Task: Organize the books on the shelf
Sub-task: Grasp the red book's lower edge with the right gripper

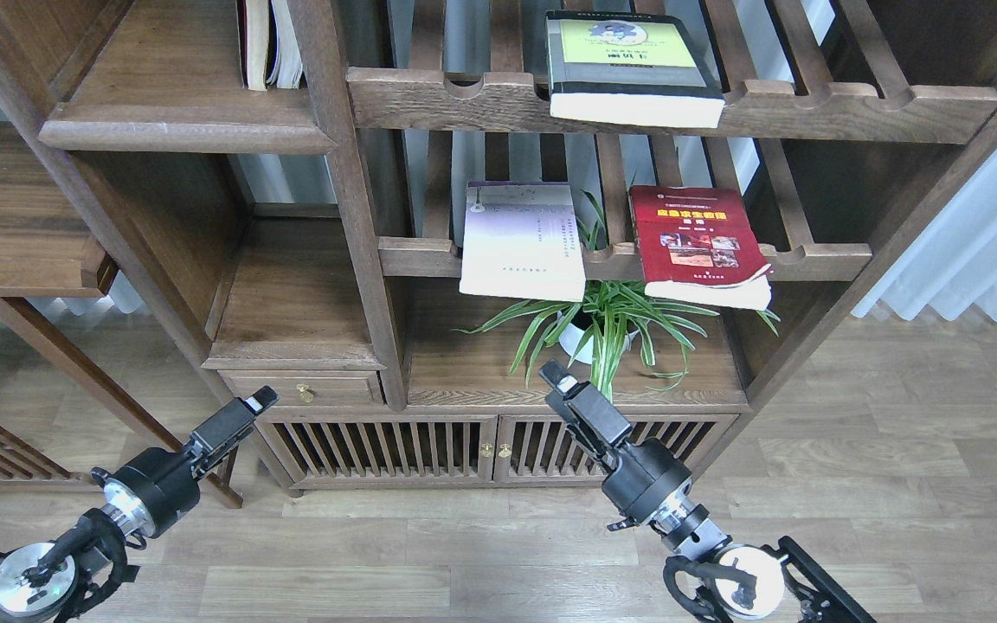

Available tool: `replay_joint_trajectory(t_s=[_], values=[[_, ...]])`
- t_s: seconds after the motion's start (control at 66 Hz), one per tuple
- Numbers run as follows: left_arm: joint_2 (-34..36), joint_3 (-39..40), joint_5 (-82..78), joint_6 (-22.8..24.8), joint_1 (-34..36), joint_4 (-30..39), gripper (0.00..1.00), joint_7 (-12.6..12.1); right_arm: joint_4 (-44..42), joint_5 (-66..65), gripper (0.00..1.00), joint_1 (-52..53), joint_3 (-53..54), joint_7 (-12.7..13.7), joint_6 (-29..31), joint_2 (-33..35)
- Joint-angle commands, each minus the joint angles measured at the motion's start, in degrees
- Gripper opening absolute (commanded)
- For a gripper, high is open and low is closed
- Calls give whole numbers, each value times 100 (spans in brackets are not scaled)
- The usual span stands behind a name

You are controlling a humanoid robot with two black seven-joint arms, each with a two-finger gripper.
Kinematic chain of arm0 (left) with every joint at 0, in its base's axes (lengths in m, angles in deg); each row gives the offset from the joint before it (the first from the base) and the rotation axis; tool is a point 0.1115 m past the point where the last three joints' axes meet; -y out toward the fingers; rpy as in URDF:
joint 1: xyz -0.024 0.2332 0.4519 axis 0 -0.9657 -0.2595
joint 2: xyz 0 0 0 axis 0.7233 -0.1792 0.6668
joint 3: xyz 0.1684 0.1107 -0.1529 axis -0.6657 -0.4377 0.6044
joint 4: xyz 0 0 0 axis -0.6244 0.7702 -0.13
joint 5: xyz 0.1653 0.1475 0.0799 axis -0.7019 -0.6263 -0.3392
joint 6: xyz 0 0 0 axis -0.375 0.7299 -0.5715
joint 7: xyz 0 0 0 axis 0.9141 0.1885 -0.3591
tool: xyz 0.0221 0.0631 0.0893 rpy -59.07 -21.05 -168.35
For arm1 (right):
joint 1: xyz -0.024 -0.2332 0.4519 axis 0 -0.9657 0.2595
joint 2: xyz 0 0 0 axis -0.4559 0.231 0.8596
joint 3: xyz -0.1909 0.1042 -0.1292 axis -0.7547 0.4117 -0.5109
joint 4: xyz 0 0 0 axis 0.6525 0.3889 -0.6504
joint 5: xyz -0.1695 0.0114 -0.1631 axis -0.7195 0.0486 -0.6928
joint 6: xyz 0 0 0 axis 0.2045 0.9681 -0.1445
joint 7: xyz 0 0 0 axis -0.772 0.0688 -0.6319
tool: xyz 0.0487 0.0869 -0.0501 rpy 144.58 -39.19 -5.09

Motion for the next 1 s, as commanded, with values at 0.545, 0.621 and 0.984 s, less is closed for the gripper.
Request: replay_joint_trajectory(t_s=[0.545, 0.621, 0.984], values=[[18, 207, 0, 0, -70, -66, 100, -1, -448, 496, 99, 544, 808, -519, -849, 0], [9, 199, 0, 0, -70, -110, 100, -1, -457, 636, 99, 605, 817, -528, -857, 0], [18, 207, 0, 0, -70, -119, 100, -1, -536, 988, 99, 983, 1327, -615, -1753, 0]])
